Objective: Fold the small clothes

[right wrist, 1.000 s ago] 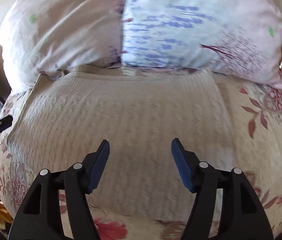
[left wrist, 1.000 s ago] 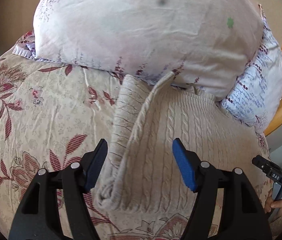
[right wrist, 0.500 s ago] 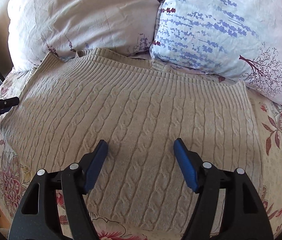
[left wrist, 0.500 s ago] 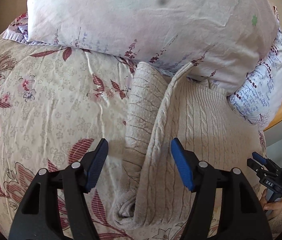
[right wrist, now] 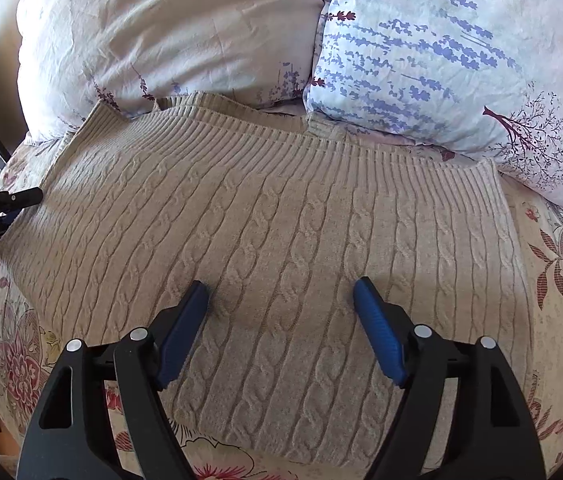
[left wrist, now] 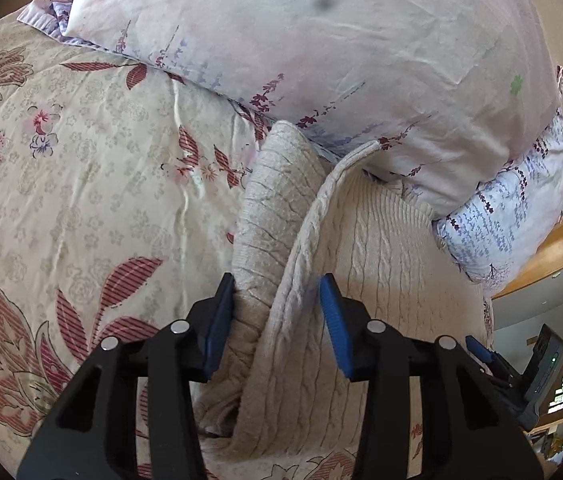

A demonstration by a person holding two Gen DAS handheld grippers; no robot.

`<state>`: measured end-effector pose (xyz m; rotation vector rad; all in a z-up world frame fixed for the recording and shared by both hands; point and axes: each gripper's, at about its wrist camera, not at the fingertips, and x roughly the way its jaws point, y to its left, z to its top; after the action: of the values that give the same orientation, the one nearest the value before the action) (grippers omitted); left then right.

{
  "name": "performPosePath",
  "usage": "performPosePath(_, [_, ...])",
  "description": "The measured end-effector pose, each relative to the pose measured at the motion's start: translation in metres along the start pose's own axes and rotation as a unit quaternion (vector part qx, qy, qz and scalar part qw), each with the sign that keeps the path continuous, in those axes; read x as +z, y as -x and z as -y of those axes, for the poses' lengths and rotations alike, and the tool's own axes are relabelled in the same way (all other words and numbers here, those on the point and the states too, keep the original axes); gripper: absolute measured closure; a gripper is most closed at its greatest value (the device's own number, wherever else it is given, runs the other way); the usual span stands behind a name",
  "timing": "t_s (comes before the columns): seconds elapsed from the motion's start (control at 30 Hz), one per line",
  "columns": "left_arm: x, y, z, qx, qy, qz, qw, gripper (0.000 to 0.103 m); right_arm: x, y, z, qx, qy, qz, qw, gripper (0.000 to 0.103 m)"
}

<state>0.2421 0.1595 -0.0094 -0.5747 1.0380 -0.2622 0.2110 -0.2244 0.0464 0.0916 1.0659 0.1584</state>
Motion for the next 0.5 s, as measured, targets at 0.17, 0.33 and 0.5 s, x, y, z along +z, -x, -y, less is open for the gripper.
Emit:
performPosePath(0.17, [-0.001,-0.001,0.003,-0.008,0.021,-0.001,0.9997,0.083,0.000,0.000,0.000,0.001,-0.001,0.000,1.000,0.026])
performPosePath(0.33, [0.001,0.009,0.023,-0.037,0.023,0.015,0.9990,0.087,-0.002,0.005,0.000,0.004,-0.009,0.003,1.000,0.026])
performPosePath(0.5, [0.006,0.026,0.059,-0.082,0.012,0.036,0.9959,0.088,-0.005,0.014,0.007,0.018,-0.033,0.013,0.999,0.026])
